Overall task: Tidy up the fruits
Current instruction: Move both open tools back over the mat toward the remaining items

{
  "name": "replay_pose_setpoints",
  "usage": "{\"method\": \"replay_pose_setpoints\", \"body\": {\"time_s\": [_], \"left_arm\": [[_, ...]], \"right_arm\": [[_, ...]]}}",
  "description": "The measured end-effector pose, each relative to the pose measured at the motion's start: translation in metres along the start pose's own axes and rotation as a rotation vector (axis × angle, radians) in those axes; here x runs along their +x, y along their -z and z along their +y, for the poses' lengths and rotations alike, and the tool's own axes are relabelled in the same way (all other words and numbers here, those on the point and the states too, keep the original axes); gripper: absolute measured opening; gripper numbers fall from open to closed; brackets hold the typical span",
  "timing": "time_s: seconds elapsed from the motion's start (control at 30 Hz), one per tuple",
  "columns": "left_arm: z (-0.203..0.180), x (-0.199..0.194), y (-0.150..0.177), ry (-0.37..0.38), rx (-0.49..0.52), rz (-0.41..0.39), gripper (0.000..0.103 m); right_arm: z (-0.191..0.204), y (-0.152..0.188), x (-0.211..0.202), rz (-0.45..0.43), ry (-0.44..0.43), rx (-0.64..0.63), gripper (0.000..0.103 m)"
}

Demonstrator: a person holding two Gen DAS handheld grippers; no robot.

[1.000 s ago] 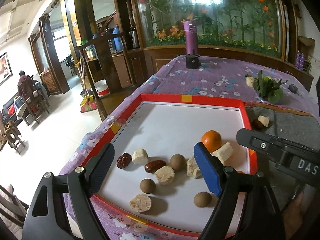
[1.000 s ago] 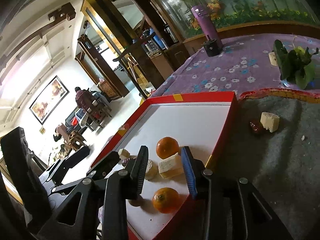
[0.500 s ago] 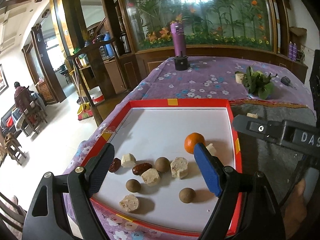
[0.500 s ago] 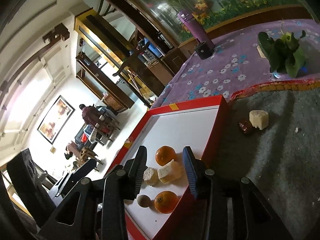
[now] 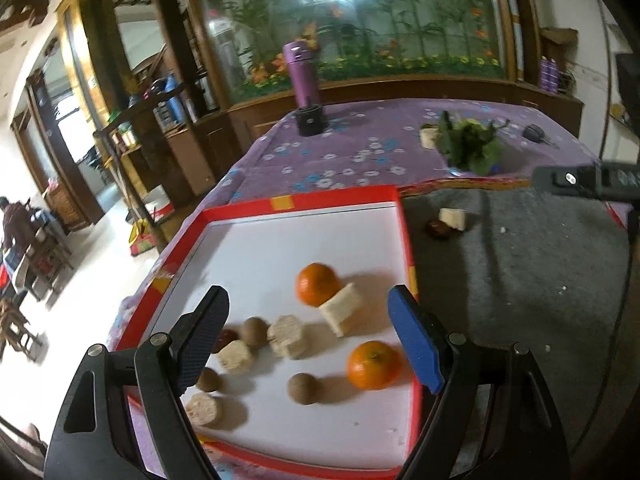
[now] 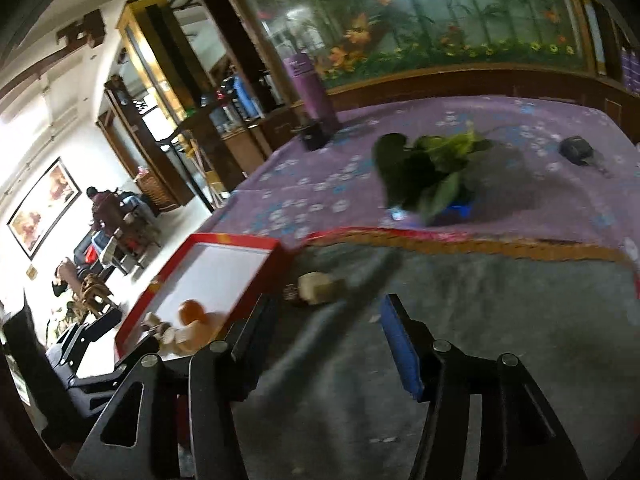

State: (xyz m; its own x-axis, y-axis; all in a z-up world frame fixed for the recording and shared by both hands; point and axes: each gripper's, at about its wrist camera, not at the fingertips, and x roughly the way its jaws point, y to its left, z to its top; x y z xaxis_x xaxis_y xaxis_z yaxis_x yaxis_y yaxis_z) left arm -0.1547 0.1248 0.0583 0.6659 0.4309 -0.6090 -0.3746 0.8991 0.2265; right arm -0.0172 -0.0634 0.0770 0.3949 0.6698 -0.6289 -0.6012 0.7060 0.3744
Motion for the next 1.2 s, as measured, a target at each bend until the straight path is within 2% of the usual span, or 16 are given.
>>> {"method": "replay_pose_setpoints", "body": {"time_s": [0.23, 0.33, 0.47, 0.53, 0.6, 0.8, 0.93, 1.1, 1.13, 1.2], "left_arm": [[-0.004, 0.0, -0.003, 0.013, -0.013, 0.018, 0.082], [-0.001, -0.001, -0.002, -0.003, -0.018, 0.024, 0.082], [0.001, -0.001, -0.004, -0.004, -0.022, 0.025, 0.082], [0.001, 0.0, -0.005, 0.001, -0.021, 0.025, 0.082], [-0.002, 0.0, -0.007, 0.009, -0.015, 0.025, 0.082], [-0.025, 0.01, -0.023, 0.071, 0.016, 0.043, 0.082], [-0.046, 0.023, -0.04, 0.199, 0.025, 0.07, 0.082], [-0.074, 0.056, -0.061, 0.311, 0.032, 0.134, 0.082], [-0.078, 0.064, -0.064, 0.327, 0.031, 0.15, 0.082], [-0.087, 0.079, -0.067, 0.313, 0.036, 0.183, 0.081]], "right_arm": [[0.014, -0.011, 0.057, 0.131, -0.027, -0.052, 0.054], [0.014, -0.011, 0.085, 0.188, -0.091, 0.002, 0.052], [0.008, -0.008, 0.113, 0.239, -0.111, 0.057, 0.046], [0.007, -0.007, 0.113, 0.226, -0.118, 0.04, 0.044], [0.003, -0.007, 0.113, 0.223, -0.107, 0.036, 0.031], [-0.015, -0.013, 0.099, 0.197, -0.158, 0.078, 0.029], [-0.037, -0.027, 0.077, 0.132, -0.058, 0.102, 0.029], [-0.077, -0.033, 0.07, 0.146, 0.131, 0.189, 0.03], [-0.082, -0.033, 0.071, 0.152, 0.15, 0.201, 0.03], [-0.083, -0.033, 0.072, 0.162, 0.134, 0.217, 0.03]]}}
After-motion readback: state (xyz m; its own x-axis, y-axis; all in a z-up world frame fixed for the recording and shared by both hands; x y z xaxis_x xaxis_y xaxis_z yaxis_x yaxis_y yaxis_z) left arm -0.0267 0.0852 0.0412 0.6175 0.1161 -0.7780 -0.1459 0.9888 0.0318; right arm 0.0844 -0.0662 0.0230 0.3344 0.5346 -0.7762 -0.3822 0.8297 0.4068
